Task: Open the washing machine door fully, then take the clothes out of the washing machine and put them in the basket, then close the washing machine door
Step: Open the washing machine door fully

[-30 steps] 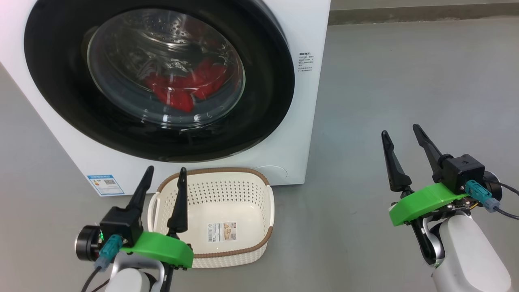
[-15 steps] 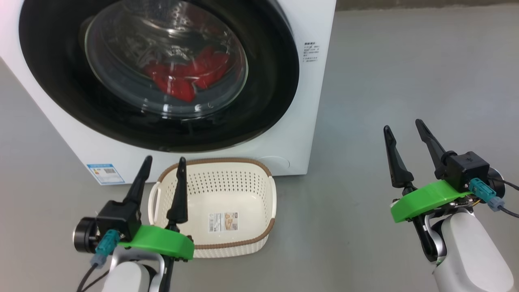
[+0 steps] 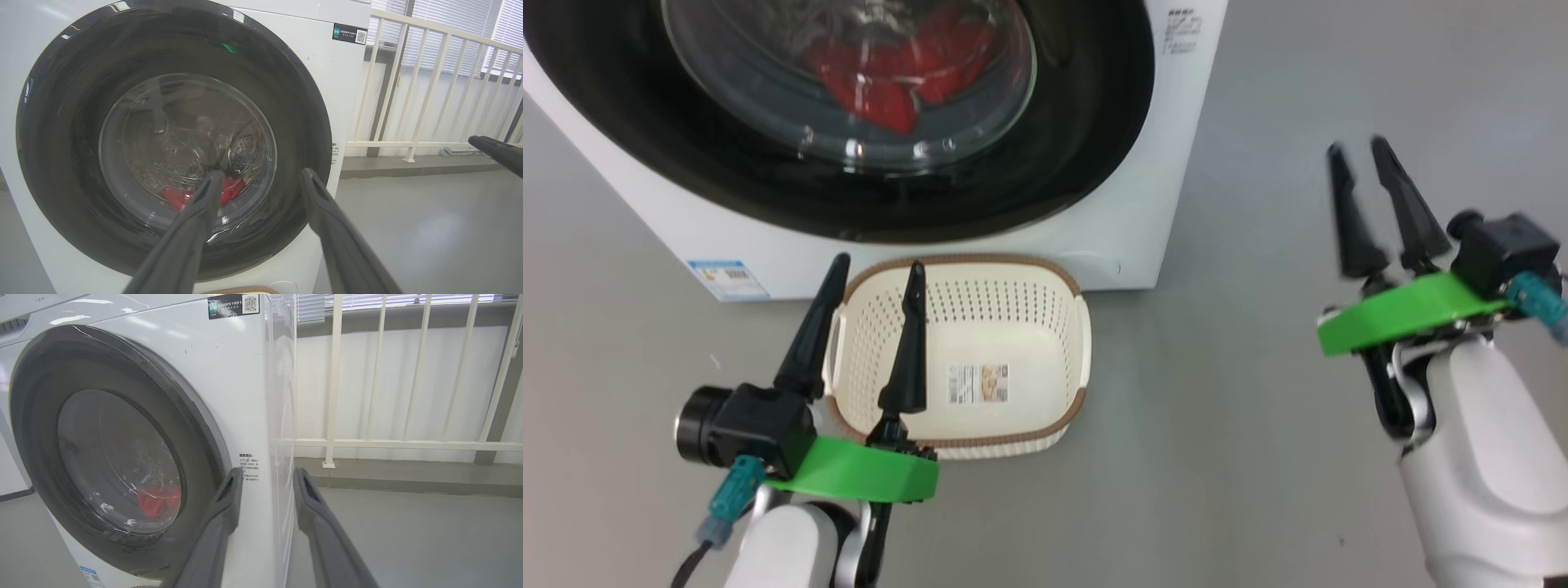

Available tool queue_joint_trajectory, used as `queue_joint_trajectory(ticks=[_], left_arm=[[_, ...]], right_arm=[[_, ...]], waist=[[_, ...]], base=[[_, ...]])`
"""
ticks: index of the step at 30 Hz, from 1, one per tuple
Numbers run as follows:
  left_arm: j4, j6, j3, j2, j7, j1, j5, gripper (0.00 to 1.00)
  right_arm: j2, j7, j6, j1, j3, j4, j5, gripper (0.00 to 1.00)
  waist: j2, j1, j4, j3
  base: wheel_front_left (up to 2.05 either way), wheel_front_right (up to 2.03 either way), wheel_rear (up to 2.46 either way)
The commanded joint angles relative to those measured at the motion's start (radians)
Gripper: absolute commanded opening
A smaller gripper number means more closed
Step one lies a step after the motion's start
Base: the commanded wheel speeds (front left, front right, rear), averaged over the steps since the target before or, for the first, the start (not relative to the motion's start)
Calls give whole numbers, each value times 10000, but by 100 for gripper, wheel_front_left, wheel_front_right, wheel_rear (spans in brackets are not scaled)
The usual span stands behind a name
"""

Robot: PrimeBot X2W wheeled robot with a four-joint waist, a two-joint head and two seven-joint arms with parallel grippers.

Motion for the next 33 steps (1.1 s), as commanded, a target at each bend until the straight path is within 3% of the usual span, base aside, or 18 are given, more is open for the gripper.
queue_joint_trajectory(ticks=[1,9,17,26,33], left_arm=[[-502,76,234,181,-78,-365,-32,100],[-2052,-72,182,181,-78,-443,-6,100],[-2440,-211,301,181,-78,-624,-64,100],[-2453,-336,396,181,-78,-844,65,100],[-2385,-459,428,181,-78,-928,58,100]], right_arm=[[24,-63,63,-518,199,-211,165,0],[24,-63,63,-1902,178,29,1373,0],[24,291,63,-3240,714,244,4236,0],[-119,1664,63,-4066,846,-276,7130,0],[-653,3564,63,-4708,763,-720,9578,0]], waist=[[0,0,197,598],[0,0,504,1813],[0,0,729,2841],[0,0,768,3399],[0,0,832,3805]], base=[[0,0,0],[0,0,0],[0,0,0],[0,0,0],[0,0,0]])
